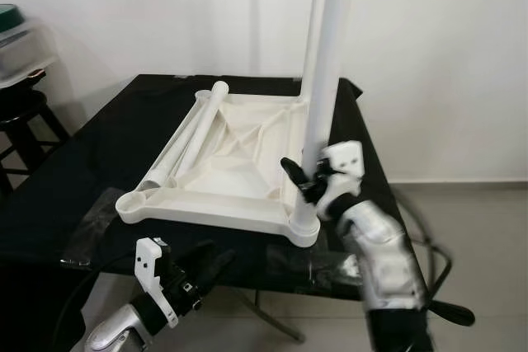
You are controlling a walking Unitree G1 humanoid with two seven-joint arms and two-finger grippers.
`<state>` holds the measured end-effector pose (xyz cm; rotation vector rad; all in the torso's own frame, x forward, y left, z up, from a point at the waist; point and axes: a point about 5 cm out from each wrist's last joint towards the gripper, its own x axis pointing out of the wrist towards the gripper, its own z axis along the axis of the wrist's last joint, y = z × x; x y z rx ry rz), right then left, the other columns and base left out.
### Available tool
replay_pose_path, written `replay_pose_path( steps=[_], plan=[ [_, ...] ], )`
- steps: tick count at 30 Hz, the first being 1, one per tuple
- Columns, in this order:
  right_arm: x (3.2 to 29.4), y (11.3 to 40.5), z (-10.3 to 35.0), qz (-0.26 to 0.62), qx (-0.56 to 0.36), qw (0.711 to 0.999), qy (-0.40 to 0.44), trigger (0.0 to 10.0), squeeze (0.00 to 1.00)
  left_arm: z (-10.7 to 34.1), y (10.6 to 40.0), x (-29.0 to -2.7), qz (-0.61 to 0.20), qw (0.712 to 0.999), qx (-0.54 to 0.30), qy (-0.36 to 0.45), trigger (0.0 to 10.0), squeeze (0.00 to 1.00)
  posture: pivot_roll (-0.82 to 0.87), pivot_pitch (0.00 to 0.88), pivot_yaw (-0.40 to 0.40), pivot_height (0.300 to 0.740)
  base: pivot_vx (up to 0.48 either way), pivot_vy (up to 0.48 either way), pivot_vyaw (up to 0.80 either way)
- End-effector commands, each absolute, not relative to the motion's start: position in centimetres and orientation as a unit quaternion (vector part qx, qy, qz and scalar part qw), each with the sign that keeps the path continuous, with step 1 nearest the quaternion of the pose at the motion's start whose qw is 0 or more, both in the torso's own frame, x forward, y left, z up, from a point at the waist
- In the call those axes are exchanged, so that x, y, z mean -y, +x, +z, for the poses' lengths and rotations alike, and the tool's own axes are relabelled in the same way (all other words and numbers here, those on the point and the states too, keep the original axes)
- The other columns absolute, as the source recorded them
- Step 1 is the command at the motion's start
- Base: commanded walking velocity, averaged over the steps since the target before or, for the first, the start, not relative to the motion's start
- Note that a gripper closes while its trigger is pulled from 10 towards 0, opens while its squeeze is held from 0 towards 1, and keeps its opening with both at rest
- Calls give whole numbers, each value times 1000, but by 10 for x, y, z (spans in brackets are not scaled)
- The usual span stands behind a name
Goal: Building children table
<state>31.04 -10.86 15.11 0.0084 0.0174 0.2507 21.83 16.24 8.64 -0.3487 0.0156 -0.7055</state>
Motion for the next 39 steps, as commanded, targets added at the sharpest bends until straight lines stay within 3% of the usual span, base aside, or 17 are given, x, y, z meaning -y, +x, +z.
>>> replay_pose_path(
  steps=[1, 4, 5, 6, 7, 10, 14, 15, 17, 18, 19, 20, 30, 31, 39],
  plan=[
    [103, 301, 114, 115, -96, 989, 16, 0, 0, 88, 219, -163, -343, 925, -4, -165, 10000, 0, 37, 0, 10, 740, 0, 0, 0],
    [97, 308, 122, 120, -81, 989, 18, 0, 0, 88, 219, -163, -344, 924, -5, -166, 10000, 0, 36, 0, 11, 740, 0, 0, 0],
    [94, 317, 138, 123, -76, 989, 16, 10000, 0, 88, 220, -164, -343, 924, -5, -166, 10000, 0, 38, 0, 11, 740, 0, 0, 0],
    [94, 317, 138, 123, -76, 989, 16, 10000, 0, 88, 220, -164, -343, 924, -5, -166, 10000, 0, 38, 0, 11, 740, 0, 0, 0],
    [90, 321, 147, 160, -64, 985, 29, 10000, 1000, 88, 220, -164, -343, 925, -4, -165, 10000, 0, 40, 0, 12, 740, 0, 0, 0],
    [85, 323, 159, 214, -48, 974, 47, 10000, 1000, 88, 221, -164, -343, 925, -4, -164, 10000, 0, 42, 0, 12, 740, 0, 0, 0],
    [89, 325, 182, 356, 9, 934, 31, 10000, 1000, 89, 222, -164, -342, 925, -4, -163, 10000, 0, 43, 0, 12, 740, 0, 0, 0],
    [97, 324, 184, 403, 18, 915, 2, 10000, 647, 89, 222, -164, -342, 925, -4, -163, 10000, 0, 48, 0, 13, 740, 0, 0, 0],
    [104, 324, 185, 429, 21, 903, -18, 10000, 647, 88, 223, -163, -342, 925, -4, -163, 10000, 0, 48, 0, 13, 740, 0, 0, 0],
    [114, 324, 184, 464, 14, 885, -48, 10000, 0, 88, 223, -163, -342, 925, -5, -163, 10000, 0, 47, 0, 12, 740, 0, 0, 0],
    [129, 328, 182, 499, -8, 862, -82, 10000, 0, 88, 224, -163, -342, 925, -5, -163, 10000, 0, 47, 0, 13, 740, 0, 0, 0],
    [132, 329, 182, 506, -14, 858, -88, 10000, 0, 88, 224, -163, -342, 925, -5, -163, 10000, 0, 47, 0, 13, 740, 0, 0, 0],
    [146, 350, 193, 542, -34, 835, -86, 10000, 0, 88, 227, -164, -344, 925, -6, -162, 10000, 0, 53, 0, 23, 740, 0, 0, 0],
    [148, 351, 193, 552, -40, 830, -76, 0, 0, 88, 227, -164, -344, 925, -6, -163, 10000, 0, 53, 0, 24, 740, 0, 0, 0],
    [158, 351, 184, 583, -57, 808, -64, 0, 0, 88, 227, -164, -343, 925, -5, -163, 10000, 0, 56, 0, 21, 740, 0, 0, 0]
  ],
)
